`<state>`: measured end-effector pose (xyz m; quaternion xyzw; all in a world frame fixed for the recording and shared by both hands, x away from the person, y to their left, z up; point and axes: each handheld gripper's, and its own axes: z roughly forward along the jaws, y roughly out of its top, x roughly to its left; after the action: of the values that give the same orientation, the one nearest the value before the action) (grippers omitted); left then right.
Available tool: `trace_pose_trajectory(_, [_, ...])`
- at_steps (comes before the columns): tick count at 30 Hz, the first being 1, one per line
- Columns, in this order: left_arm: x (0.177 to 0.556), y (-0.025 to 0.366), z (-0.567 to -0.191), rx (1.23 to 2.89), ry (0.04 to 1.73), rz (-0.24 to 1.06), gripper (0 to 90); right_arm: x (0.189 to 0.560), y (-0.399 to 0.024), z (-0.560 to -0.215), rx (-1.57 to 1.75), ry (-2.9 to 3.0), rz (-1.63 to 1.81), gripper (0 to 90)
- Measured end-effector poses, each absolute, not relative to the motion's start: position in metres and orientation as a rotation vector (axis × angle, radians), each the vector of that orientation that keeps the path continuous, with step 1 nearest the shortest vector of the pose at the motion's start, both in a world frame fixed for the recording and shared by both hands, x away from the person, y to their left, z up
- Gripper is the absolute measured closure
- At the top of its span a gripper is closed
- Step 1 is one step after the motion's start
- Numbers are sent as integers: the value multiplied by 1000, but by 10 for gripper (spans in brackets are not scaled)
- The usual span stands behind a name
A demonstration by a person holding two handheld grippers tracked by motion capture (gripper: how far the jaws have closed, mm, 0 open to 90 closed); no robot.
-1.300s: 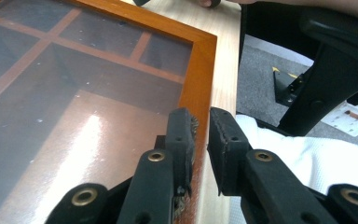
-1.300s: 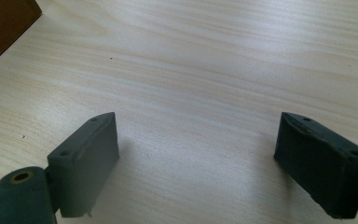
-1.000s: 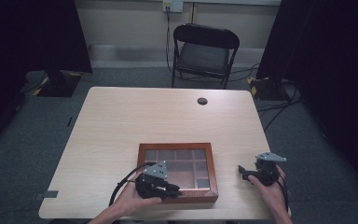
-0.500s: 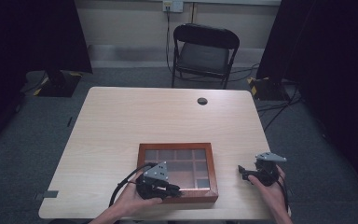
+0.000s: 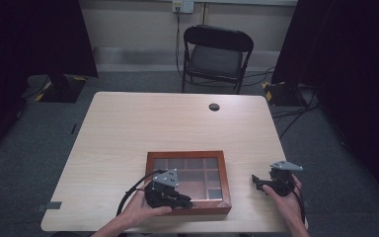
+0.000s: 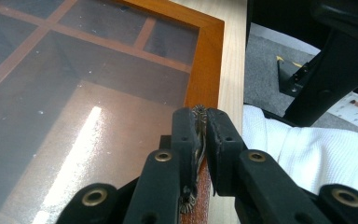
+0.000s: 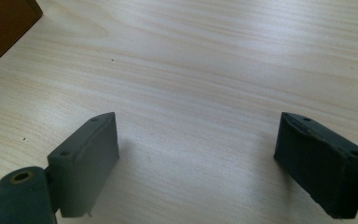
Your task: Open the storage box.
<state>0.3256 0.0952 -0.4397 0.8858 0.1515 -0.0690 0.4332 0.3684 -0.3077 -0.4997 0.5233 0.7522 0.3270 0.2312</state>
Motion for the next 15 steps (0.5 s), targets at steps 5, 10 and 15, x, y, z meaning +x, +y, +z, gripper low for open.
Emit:
trace_pose_trajectory(5, [328, 97, -436, 2187, 378, -191, 823, 368, -307, -499, 1428, 2085, 897, 143])
trace_pose_trajectory(10, [331, 98, -428, 2187, 369, -215, 823, 367, -301, -494, 1412, 2149, 924, 164])
trace_pose_trajectory(15, [334, 99, -420, 2164, 384, -229, 823, 363, -293, -484, 1373, 2170, 1022, 164])
